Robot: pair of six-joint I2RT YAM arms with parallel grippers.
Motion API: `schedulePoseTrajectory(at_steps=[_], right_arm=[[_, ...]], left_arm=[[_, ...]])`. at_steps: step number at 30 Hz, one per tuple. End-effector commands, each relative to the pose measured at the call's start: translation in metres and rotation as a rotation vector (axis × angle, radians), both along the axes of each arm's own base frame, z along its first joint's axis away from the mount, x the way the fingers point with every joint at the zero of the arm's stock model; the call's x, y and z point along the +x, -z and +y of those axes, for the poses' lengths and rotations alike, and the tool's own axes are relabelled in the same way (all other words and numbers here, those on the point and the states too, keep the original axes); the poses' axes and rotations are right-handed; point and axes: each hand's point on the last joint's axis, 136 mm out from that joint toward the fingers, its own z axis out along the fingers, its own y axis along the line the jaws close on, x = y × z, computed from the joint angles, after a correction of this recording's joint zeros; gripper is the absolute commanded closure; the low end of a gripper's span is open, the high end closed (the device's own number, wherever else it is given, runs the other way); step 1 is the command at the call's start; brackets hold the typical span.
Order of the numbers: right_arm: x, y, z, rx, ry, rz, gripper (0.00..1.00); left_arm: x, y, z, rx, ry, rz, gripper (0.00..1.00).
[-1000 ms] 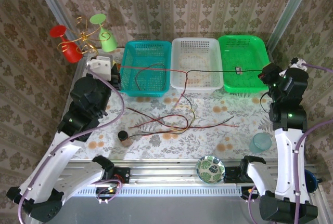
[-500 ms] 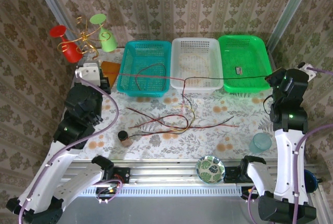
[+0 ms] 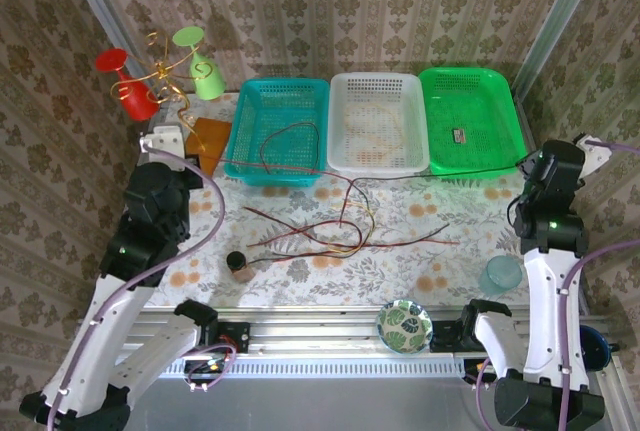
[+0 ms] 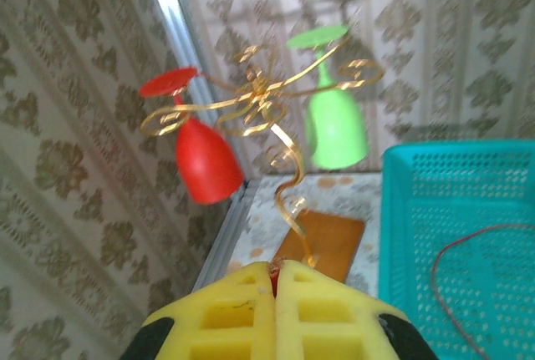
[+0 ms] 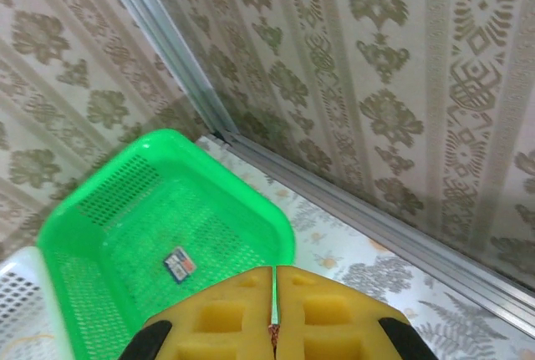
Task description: Untangle the cables
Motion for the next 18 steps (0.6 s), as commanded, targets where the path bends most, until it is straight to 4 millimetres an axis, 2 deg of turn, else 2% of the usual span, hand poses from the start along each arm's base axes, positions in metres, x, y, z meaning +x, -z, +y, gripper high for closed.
schedulePoseTrajectory(at_steps=[1,5,9,14,16,18], right_arm=[[-0.017,0.005,-0.018,-0.054,0.116,0.037,1.00],[-0.031,0.014,-0.029,-0.053,0.213,0.063,1.00],[-0.045,0.021,-0.039,-0.072,0.306,0.102,1.00],[-0.048,0.027,-0.041,-0.069,0.325,0.111,1.00],[-0.045,0.029,-0.039,-0.062,0.301,0.109,1.00],[-0.037,0.031,-0.033,-0.034,0.250,0.084,1.00]], left_arm=[[-0.005,0.008,0.009,-0.036,-0.011,0.066,1.00],[-0.005,0.016,0.015,-0.058,-0.024,0.092,1.00],[-0.007,0.021,0.037,-0.042,-0.108,0.137,1.00],[-0.005,0.023,0.049,-0.080,-0.134,0.144,1.00],[-0.003,0.023,0.048,-0.097,-0.121,0.138,1.00],[0.001,0.024,0.036,-0.129,-0.058,0.133,1.00]])
